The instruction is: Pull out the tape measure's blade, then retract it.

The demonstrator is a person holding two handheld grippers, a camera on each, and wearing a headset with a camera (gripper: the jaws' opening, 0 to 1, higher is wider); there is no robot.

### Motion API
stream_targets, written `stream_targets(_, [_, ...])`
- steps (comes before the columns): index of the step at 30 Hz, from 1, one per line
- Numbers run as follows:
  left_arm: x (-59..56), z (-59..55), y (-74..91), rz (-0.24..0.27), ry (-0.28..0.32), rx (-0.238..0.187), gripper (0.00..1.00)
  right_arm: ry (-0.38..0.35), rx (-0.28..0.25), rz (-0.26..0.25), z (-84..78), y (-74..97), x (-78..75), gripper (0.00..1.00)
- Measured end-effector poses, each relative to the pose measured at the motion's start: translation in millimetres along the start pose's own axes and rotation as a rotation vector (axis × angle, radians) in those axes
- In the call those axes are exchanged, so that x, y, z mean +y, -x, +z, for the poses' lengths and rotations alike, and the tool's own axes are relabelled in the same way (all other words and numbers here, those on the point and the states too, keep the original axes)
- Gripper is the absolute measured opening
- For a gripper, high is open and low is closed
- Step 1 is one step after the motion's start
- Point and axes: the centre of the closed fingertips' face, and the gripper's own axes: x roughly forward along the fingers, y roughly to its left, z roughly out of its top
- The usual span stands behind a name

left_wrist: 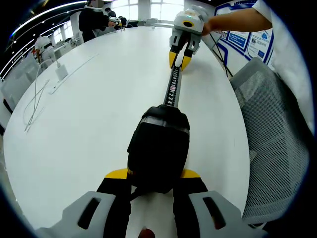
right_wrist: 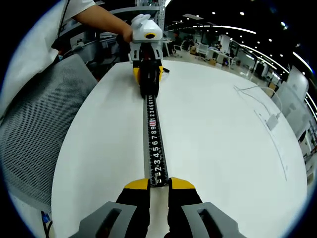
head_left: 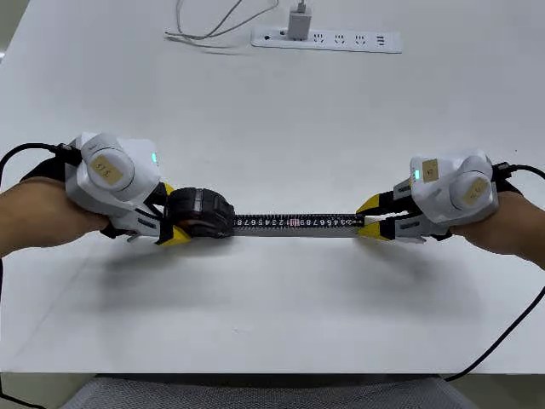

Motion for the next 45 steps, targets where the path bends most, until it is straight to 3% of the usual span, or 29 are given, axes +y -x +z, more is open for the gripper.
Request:
stream_targets(34, [0.3, 1.1, 0.2, -0.002, -0.007, 0.001, 0.28, 0.021, 0.11, 0.009, -43.0, 30.1, -3.3, 0.09])
stream_targets(45, [-0.1, 1.9, -0.2, 0.005, -0.011, 0.005, 0.28, 0.016, 0.146, 0.021, -48.5, 29.2, -0.8, 0.09])
